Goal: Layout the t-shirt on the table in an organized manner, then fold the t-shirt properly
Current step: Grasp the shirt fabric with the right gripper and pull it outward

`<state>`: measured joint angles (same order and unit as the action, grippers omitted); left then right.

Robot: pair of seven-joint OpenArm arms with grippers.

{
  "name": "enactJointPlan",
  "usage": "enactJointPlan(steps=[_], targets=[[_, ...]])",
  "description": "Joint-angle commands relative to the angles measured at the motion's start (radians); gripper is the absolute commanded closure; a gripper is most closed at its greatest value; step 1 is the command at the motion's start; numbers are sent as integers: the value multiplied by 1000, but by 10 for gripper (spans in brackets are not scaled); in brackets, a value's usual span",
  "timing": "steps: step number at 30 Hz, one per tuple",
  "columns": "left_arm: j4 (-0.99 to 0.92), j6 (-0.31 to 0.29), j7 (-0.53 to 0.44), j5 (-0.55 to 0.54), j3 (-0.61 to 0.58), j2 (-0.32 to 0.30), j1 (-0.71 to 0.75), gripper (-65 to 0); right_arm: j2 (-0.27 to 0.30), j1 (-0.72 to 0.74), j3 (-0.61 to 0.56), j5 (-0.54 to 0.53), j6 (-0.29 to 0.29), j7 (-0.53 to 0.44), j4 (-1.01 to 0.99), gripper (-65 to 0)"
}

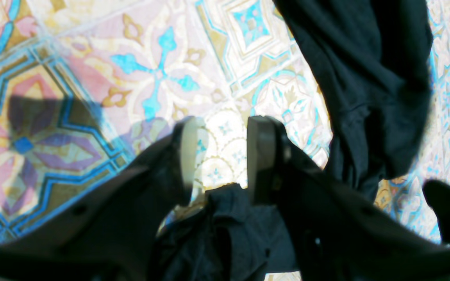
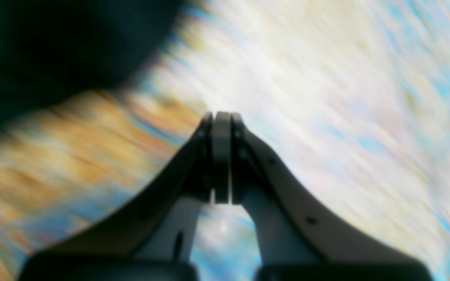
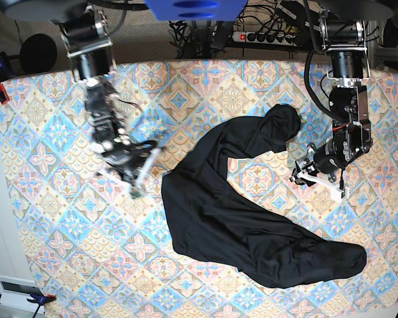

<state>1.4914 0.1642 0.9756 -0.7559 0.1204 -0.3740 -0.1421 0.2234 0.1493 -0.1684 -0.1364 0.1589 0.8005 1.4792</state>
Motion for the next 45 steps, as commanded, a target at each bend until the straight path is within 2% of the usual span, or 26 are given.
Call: enactJointPlan(steps=[1, 5, 9, 12, 17, 22, 25, 28, 33, 36, 40, 45], targets=[[16, -2, -11, -6, 5, -12, -24, -200, 21, 25, 43, -38, 17, -34, 42, 0], [16, -2, -13, -6, 5, -10, -29, -201, 63, -44, 241, -134, 31, -31, 59, 0], [16, -2, -13, -4, 5, -10, -29, -201, 84, -73, 341, -197, 32, -10, 61, 0], [16, -2, -13, -4, 5, -9, -29, -201, 84, -86, 320, -253, 32, -13, 87, -13], [16, -2, -13, -4, 5, 2, -27, -201, 69, -76, 235, -254, 32, -14, 87, -72], [16, -2, -8, -4, 5, 0, -23, -201, -81, 32, 165, -254, 31, -28, 15, -70], [16, -2, -7, -4, 5, 0, -21, -201, -124, 80, 166, -254, 31, -28, -35, -52], [16, -2, -7, -4, 5, 0, -21, -201, -126, 106, 163, -253, 31, -30, -97, -76], [18, -2, -7, -4, 5, 3, -21, -201, -126, 169, 166, -253, 28, -48, -186, -203], [18, -2, -8, -4, 5, 3, -21, -201, -126, 195, 166, -254, 28, -54, -219, -251], [18, -2, -10, -4, 5, 3, -21, -201, -126, 214, 160, -254, 32, -59, -260, -278], [18, -2, -11, -4, 5, 7, -21, -201, -126, 214, 160, -256, 32, -103, -300, -272]])
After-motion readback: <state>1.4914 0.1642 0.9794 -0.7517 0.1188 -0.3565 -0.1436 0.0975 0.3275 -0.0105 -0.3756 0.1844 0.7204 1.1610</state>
